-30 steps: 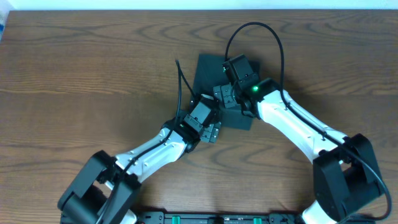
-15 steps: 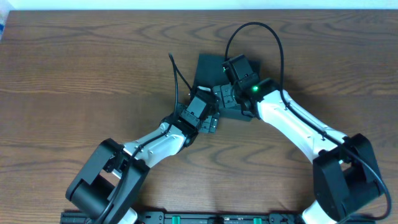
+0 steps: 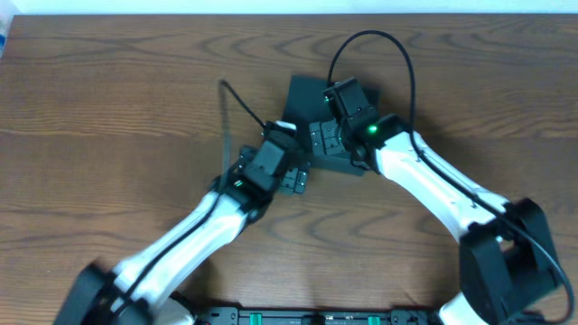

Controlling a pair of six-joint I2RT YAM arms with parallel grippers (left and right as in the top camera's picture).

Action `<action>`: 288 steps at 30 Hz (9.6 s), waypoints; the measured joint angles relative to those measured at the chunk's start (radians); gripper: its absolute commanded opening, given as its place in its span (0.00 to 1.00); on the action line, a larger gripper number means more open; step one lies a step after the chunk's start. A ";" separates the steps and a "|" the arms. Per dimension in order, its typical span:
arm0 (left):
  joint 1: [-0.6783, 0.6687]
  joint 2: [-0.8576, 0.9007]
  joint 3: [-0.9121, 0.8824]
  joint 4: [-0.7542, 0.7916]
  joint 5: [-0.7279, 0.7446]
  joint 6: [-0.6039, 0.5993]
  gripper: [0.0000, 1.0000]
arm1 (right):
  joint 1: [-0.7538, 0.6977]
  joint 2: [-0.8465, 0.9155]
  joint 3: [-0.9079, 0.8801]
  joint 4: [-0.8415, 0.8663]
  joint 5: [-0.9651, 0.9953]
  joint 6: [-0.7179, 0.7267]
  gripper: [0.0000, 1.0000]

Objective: Pack container

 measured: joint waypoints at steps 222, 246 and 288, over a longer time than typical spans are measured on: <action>0.298 -0.988 0.147 -1.025 0.140 0.076 0.95 | -0.075 -1.386 -0.241 -0.650 0.055 -0.085 0.99; 0.298 -0.990 0.147 -1.024 0.140 0.076 0.95 | -0.299 -1.684 -0.854 -0.529 -0.095 -0.176 0.99; 0.298 -1.258 -0.157 -0.783 0.132 0.182 0.95 | -0.299 -1.734 -0.879 -0.558 -0.118 -0.176 0.99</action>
